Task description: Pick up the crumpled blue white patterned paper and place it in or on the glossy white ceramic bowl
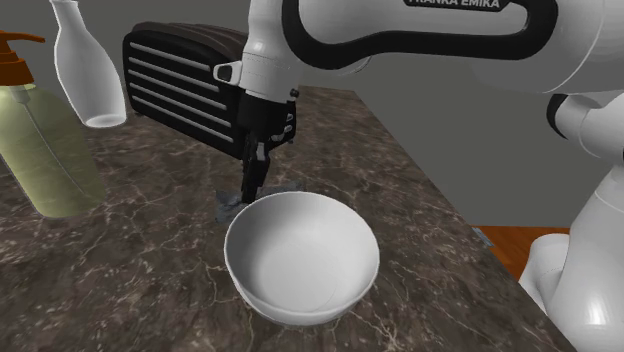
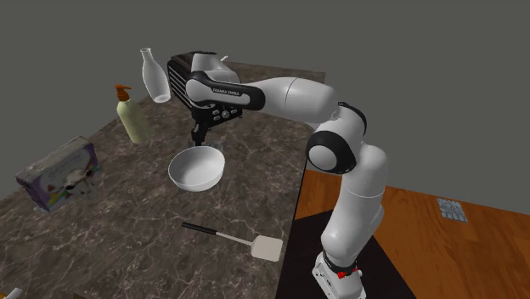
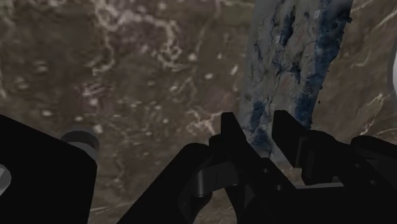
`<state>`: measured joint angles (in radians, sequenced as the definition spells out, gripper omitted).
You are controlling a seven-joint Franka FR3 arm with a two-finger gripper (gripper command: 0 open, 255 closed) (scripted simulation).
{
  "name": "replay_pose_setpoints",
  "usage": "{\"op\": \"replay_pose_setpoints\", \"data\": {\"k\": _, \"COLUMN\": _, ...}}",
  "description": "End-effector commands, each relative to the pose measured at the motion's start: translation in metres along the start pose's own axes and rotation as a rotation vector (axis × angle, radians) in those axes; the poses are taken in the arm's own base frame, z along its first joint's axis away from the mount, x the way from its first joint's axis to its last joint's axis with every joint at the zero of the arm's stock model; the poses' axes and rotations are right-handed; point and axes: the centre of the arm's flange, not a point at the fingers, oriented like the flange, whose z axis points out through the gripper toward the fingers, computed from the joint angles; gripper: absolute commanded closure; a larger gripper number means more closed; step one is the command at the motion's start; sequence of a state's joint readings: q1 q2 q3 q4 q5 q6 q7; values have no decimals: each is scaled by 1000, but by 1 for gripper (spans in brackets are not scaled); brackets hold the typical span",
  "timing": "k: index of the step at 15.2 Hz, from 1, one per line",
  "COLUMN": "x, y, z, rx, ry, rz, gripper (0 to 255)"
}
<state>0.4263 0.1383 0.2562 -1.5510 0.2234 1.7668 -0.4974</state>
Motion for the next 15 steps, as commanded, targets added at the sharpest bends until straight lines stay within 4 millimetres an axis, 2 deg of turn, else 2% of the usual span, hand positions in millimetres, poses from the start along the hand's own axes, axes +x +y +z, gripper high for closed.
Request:
{"op": "replay_pose_setpoints", "data": {"k": 1, "x": -1, "y": 2, "z": 6, "rx": 5, "ry": -10, "rz": 2, "gripper": 255}}
{"op": "replay_pose_setpoints", "data": {"k": 15, "x": 13, "y": -10, "z": -62, "rx": 5, "ry": -10, "rz": 2, "gripper": 255}}
